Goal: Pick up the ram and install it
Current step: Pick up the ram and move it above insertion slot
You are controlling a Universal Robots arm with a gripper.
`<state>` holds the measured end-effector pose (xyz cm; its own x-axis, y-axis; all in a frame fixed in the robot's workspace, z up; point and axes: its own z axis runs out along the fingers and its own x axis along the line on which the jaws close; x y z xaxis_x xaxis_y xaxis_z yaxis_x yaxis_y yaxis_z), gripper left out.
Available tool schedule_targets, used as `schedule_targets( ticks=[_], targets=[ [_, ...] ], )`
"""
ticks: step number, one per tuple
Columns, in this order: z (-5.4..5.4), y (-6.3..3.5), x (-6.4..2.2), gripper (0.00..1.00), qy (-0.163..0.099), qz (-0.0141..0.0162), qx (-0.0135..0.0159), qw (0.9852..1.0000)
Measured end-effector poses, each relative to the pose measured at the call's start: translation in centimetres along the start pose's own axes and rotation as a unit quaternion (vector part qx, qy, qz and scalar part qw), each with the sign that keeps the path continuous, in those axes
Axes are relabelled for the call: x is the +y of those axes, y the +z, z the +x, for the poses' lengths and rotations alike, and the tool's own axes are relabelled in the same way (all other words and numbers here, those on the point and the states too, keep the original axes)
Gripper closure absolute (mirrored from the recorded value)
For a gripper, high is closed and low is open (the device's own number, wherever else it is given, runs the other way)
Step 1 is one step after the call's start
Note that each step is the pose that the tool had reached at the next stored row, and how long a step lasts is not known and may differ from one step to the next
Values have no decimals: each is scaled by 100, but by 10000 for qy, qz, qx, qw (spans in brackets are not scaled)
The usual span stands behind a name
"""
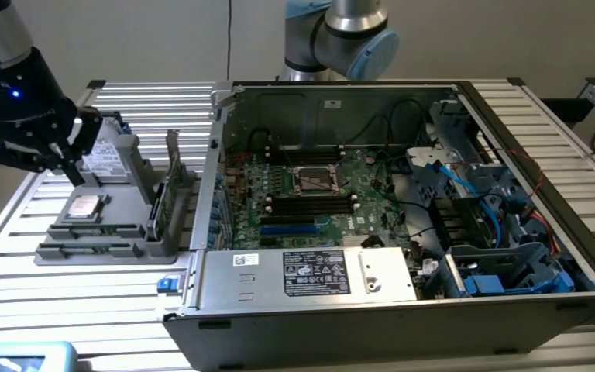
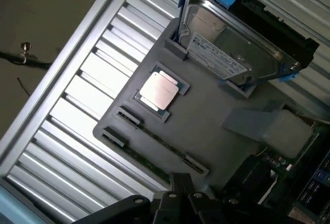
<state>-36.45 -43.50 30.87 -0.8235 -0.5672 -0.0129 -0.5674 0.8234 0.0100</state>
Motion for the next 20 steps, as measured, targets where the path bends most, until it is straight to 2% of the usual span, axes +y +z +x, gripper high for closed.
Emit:
schedule_targets(
  ticks=[5, 10, 14, 17, 20],
  targets=[
    [0, 1, 0, 89, -458, -6, 5, 9990],
    [0, 1, 0, 89, -909, -12, 9, 9959],
    [0, 2, 0, 89, -1266, -16, 13, 9919],
    [0, 2, 0, 89, -1542, -20, 15, 9880],
    [0, 2, 0, 89, -1807, -23, 18, 9835]
  ],
)
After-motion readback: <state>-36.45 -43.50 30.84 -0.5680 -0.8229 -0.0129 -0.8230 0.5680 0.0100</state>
